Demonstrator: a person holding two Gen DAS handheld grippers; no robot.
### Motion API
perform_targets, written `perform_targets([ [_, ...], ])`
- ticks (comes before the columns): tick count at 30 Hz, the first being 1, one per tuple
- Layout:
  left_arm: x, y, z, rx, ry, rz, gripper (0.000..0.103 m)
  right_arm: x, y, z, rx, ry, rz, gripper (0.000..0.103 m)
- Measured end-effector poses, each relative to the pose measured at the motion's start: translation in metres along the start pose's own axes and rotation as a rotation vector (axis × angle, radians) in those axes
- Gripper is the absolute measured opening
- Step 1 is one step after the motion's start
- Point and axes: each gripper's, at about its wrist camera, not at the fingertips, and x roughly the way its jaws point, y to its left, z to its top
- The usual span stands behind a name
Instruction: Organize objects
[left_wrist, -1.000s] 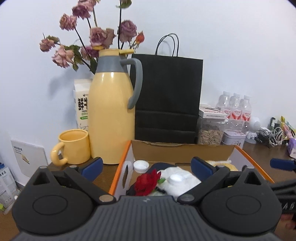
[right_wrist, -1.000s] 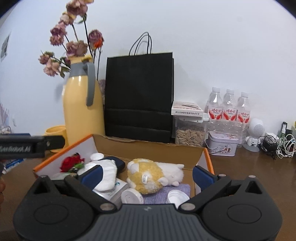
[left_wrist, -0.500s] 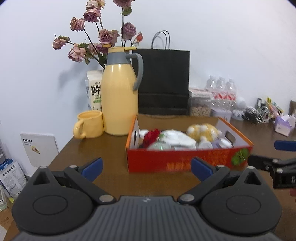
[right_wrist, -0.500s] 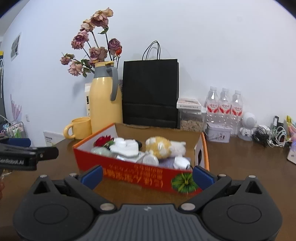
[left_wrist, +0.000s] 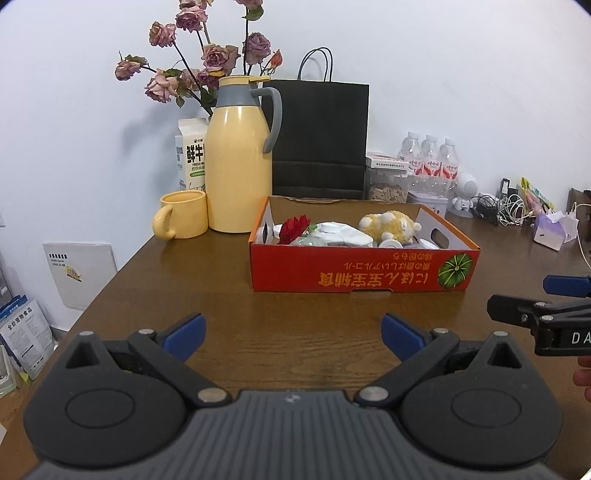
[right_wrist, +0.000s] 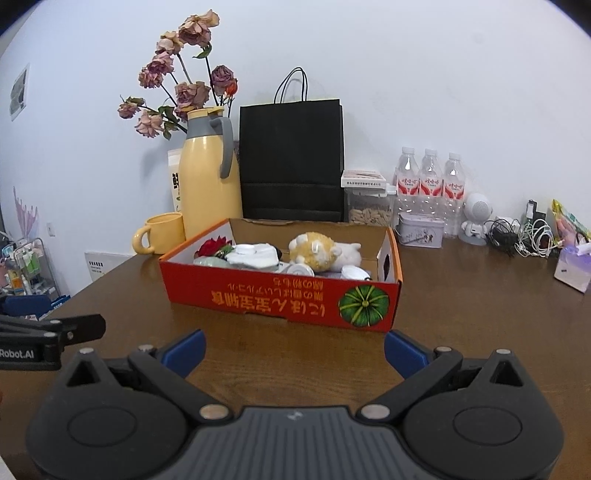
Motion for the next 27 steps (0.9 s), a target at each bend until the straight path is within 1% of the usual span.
perform_targets([
  [8,-0.0058,-0.0022,-0.0037,-0.001,0.005,0.008,0.103,-0.0078,0.0029,-0.0028,-0.002,0.001,-0.002,0.103],
  [27,-0.0069,-0.0039,-0.0043,-0.002,0.004,0.008,0.103,-0.0090,0.0025,-0.0039,-0.001,0.002,-0.005,0.103],
])
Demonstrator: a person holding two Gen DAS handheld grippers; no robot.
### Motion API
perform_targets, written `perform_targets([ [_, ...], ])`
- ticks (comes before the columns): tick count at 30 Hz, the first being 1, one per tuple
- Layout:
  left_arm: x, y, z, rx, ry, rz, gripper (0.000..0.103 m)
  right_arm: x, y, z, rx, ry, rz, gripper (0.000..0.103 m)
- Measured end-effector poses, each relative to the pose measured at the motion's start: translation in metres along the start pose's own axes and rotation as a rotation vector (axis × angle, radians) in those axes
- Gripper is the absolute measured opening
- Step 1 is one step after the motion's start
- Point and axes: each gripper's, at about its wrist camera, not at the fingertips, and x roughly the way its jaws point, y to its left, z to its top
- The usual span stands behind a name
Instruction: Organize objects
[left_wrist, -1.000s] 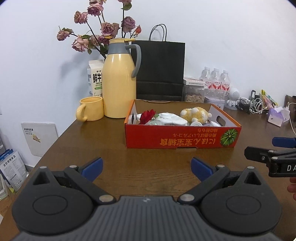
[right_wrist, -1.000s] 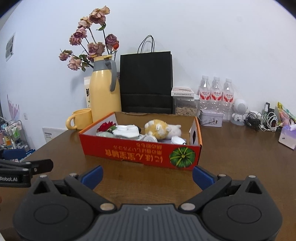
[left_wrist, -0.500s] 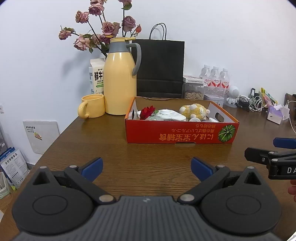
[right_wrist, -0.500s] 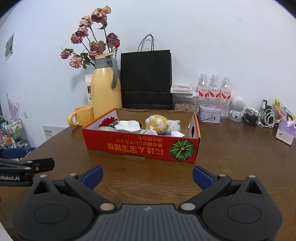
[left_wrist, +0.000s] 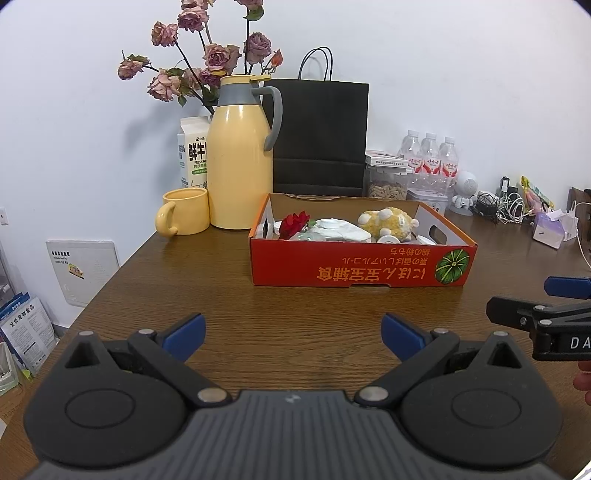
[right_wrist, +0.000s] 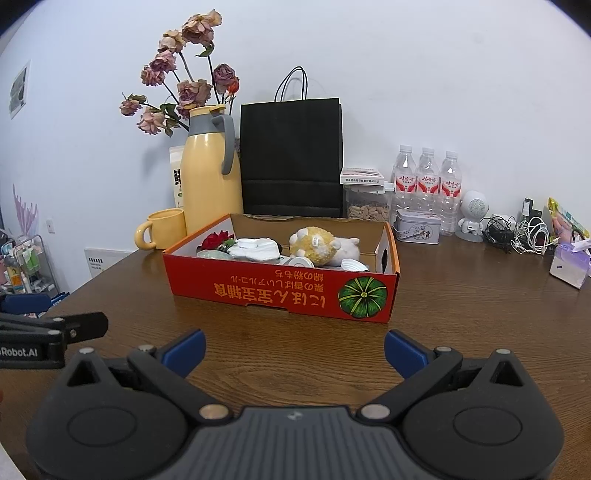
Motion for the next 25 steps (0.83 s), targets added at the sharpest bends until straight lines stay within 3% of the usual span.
perform_targets([
  [25,-0.0011,0.0034,-0.0006,-0.017,0.000,0.007,0.103,0.0035,0.0004,-0.0052,-0.004,0.008,-0.004,0.103],
])
